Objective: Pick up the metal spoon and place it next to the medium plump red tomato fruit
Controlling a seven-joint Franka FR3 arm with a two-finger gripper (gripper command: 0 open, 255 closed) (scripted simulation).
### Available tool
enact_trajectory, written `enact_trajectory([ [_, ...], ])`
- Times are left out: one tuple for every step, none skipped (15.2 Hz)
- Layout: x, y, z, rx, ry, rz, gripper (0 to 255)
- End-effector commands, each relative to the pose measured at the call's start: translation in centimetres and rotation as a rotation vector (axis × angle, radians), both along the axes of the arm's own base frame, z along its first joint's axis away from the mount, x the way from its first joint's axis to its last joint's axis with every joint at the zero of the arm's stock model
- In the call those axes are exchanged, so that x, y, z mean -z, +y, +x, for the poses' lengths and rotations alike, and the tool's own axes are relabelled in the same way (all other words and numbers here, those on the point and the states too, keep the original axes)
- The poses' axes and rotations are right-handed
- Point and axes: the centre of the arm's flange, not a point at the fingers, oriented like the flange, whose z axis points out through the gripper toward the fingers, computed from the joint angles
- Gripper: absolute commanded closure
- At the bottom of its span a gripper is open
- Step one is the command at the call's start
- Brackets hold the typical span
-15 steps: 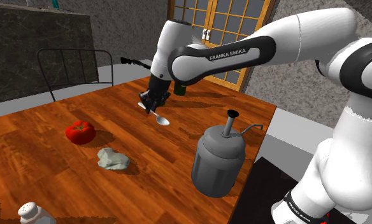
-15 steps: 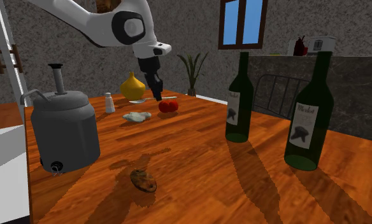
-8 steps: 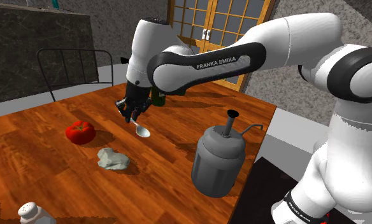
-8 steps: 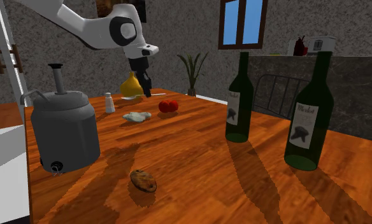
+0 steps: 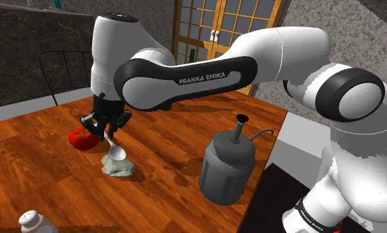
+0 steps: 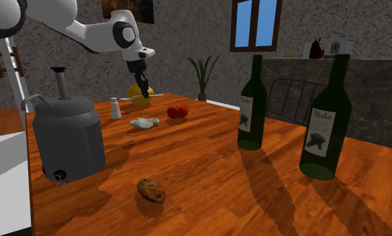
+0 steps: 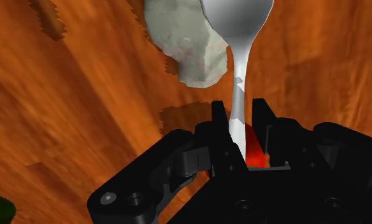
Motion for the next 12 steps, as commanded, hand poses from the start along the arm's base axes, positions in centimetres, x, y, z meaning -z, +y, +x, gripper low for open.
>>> enact_trajectory([
  [0.0,2.5,-0.3,0.001,0.0,0.0,255],
  [0.0,3.8,-0.5,0.001,0.0,0.0,255],
  [0.0,5.1,-0.7,0.001,0.0,0.0,255],
  [0.0,6.4,-1.0,0.001,0.0,0.0,255],
  [0.0,6.8,-1.0,0.001,0.0,0.0,255],
  [0.5,6.8,-1.0,0.001,0.0,0.0,255],
  [1.1,6.8,-1.0,0.001,0.0,0.0,255],
  [1.6,6.8,-1.0,0.001,0.0,0.0,255],
  [2.1,6.8,-1.0,0.001,0.0,0.0,255],
  [2.6,6.8,-1.0,0.001,0.0,0.0,255],
  [3.2,6.8,-1.0,0.001,0.0,0.0,255],
  [3.7,6.8,-1.0,0.001,0.0,0.0,255],
])
